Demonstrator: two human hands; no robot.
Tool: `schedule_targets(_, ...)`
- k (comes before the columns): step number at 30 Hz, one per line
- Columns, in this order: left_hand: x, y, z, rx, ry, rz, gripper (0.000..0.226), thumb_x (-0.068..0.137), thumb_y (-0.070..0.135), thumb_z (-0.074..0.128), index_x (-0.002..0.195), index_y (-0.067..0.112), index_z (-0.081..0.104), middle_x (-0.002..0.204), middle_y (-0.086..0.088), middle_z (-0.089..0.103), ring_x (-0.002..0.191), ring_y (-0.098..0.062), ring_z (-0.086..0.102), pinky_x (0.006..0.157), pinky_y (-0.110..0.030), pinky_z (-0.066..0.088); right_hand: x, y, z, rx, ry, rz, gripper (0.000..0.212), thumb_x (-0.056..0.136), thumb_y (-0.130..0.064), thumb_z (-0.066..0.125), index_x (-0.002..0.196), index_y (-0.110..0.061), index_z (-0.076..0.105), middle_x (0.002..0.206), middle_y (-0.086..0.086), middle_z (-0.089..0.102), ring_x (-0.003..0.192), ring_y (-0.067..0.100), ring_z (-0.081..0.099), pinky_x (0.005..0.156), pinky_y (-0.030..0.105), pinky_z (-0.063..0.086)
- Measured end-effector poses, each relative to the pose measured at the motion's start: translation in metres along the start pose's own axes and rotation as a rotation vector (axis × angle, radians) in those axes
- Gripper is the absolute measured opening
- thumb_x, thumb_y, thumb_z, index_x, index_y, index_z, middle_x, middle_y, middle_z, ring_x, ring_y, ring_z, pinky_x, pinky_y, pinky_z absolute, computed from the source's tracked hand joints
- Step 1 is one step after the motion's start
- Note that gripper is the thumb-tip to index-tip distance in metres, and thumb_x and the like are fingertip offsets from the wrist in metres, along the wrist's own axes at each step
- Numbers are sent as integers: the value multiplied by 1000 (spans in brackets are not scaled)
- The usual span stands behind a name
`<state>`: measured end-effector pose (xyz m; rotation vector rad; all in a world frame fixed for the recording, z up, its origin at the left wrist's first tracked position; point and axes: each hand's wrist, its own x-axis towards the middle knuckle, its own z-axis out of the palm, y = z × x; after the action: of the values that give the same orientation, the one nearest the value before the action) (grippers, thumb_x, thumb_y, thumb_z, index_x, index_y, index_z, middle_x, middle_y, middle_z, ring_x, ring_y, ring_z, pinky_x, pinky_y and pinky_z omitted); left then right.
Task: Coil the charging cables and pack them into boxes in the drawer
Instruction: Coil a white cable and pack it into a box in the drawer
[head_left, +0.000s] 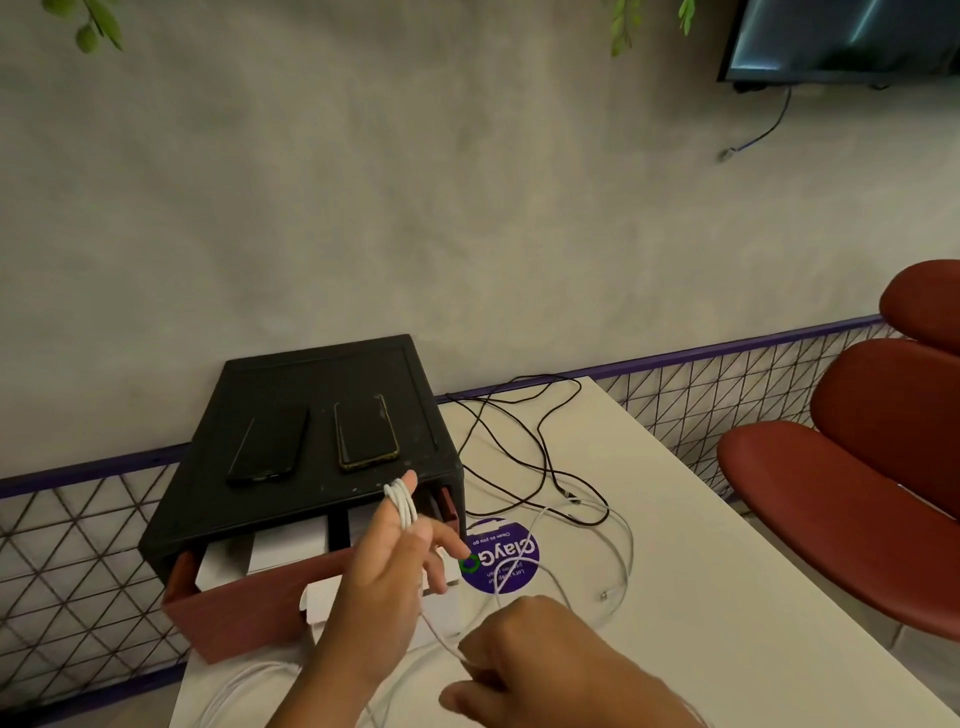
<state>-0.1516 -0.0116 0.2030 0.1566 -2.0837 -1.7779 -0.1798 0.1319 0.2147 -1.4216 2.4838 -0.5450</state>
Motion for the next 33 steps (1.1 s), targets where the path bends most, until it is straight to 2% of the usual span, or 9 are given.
schedule_targets(5,-8,-3,5,237,-140,-41,29,99,15,36,107,40,49,69,4,59,60,-4,52,66,-19,49,-3,13,-9,-29,286,-123,33,86,-45,53,64,-24,41,52,-9,38,52,10,36,47,16,26)
schedule_targets(8,-16,4,6,21,-283,-138,23,98,19,37,112,28,53,56,9,52,52,-5,46,51,-12,37,-3,27,-19,18,453,-94,28,80,-51,57,69,-28,46,47,-14,33,50,3,37,45,8,21)
schedule_targets(11,-16,12,2,-151,-424,-173,36,96,38,38,99,10,61,45,7,37,45,-7,31,60,-19,41,-2,36,-26,164,562,-19,31,72,-66,52,65,-36,48,50,-23,46,53,0,44,46,11,26)
schedule_targets(16,-14,12,-7,-598,-510,-256,39,62,47,78,65,11,65,39,6,29,32,-6,26,59,-27,46,2,42,-23,278,631,-66,53,79,-78,31,73,-30,51,52,-18,45,54,5,46,50,10,30)
schedule_targets(18,-11,2,-8,-913,-628,-250,34,82,39,66,74,6,62,46,4,36,36,-9,33,66,-31,49,4,42,-22,361,621,-77,51,78,-79,30,73,-35,55,55,-16,49,58,8,51,52,9,33)
schedule_targets(21,-7,7,-8,-1178,-727,-205,42,104,22,15,101,1,52,65,-2,39,56,-17,38,88,-34,41,7,45,-25,597,627,-38,39,74,-74,45,57,-40,55,52,-8,50,52,7,51,51,11,36)
schedule_targets(23,-8,8,-11,-1176,-699,-188,44,104,23,13,102,3,52,66,-1,38,54,-16,35,89,-30,37,6,50,-25,820,641,-11,40,70,-63,55,47,-30,50,45,-7,41,45,3,39,49,13,32)
schedule_targets(28,-4,14,-23,-1277,-712,-104,43,103,29,16,99,5,52,56,2,28,44,-8,18,91,-24,36,1,61,-21,1164,603,22,57,51,-75,69,40,-24,46,41,-12,34,38,1,30,44,15,29)
schedule_targets(33,1,11,-39,-1417,-585,-166,47,102,31,18,107,1,53,66,-3,38,49,-10,26,91,-23,38,-2,65,-22,927,462,240,39,90,-33,57,55,-17,51,38,-10,43,38,-1,39,44,12,28)
